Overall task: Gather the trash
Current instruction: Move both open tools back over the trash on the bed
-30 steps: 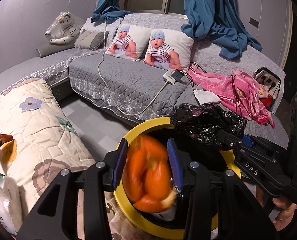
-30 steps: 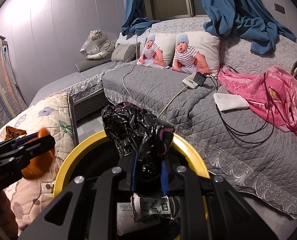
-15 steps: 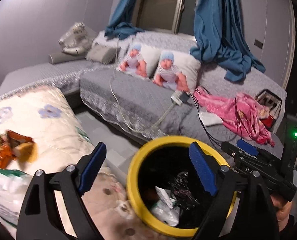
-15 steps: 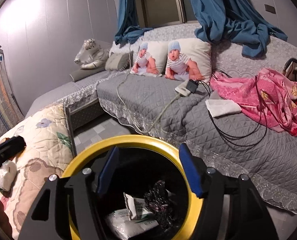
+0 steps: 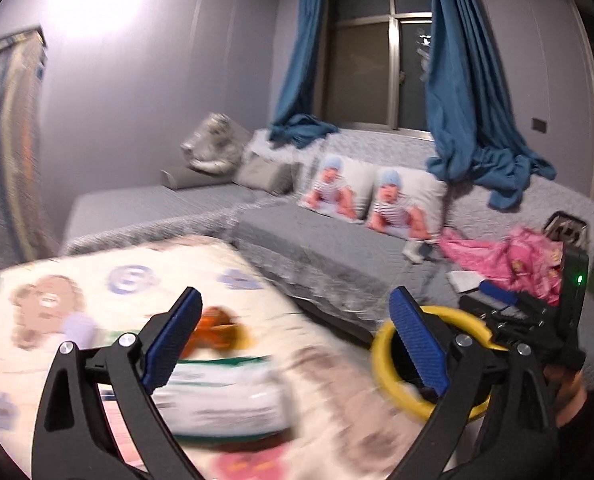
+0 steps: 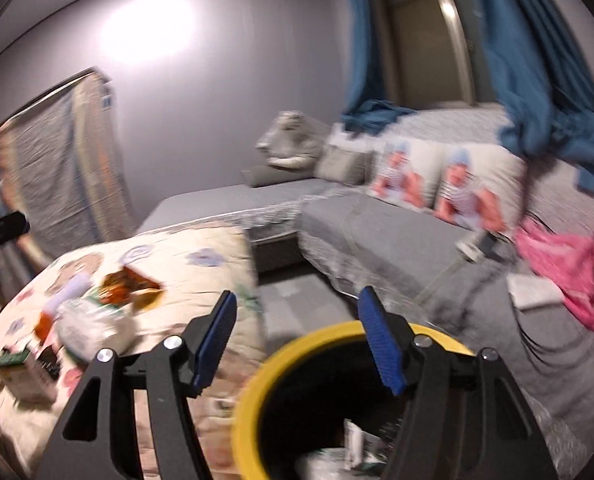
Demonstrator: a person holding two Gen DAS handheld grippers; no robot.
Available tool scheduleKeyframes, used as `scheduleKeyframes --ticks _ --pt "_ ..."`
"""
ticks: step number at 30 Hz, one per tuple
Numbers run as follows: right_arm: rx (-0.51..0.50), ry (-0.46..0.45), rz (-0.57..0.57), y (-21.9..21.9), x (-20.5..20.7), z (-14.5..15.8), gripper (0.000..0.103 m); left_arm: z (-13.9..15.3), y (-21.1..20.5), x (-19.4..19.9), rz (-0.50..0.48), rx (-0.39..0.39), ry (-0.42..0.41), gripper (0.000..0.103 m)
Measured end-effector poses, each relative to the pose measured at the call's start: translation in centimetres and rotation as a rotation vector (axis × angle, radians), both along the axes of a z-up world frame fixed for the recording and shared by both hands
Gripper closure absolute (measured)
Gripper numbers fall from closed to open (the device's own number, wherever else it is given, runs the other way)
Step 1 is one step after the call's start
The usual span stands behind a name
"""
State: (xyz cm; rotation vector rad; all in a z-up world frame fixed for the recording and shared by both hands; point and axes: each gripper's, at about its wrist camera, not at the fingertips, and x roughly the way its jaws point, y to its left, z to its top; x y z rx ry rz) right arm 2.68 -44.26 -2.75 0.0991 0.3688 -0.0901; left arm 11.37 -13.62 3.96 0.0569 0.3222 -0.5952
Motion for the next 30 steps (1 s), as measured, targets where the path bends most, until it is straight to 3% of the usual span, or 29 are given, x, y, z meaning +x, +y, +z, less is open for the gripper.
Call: scheduleKeyframes --ticks 4,8,13,19,24,30 --pt "-0.028 0.01 0.14 3.6 1.3 -0.2 0.037 -0.2 7.1 -1.3 0.13 0.044 -0.011 0.011" --pt "-0.062 0.033 0.283 7.5 2.7 -0.6 0.031 -1.2 13.6 -2.5 0.208 0.051 0.054 0.009" --pt "-0.138 0.065 0.42 12.3 4.0 -1.4 0.03 -4.2 19.3 -4.7 0.292 0.145 0.108 0.009" --pt "-0.178 0.101 0.485 15.2 6.0 -2.1 0.03 -8.4 21.7 -5.7 0.297 0.222 0.186 0.009" --pt "-0.185 0.146 0.531 16.3 7.3 -2.8 0.03 -10.3 23.4 -5.0 0.295 0.16 0.251 0.009" --pt "-0.223 0.195 0.589 17.6 8.3 -3.9 0.029 -11.3 23.6 -3.6 0.281 0.139 0.298 0.009"
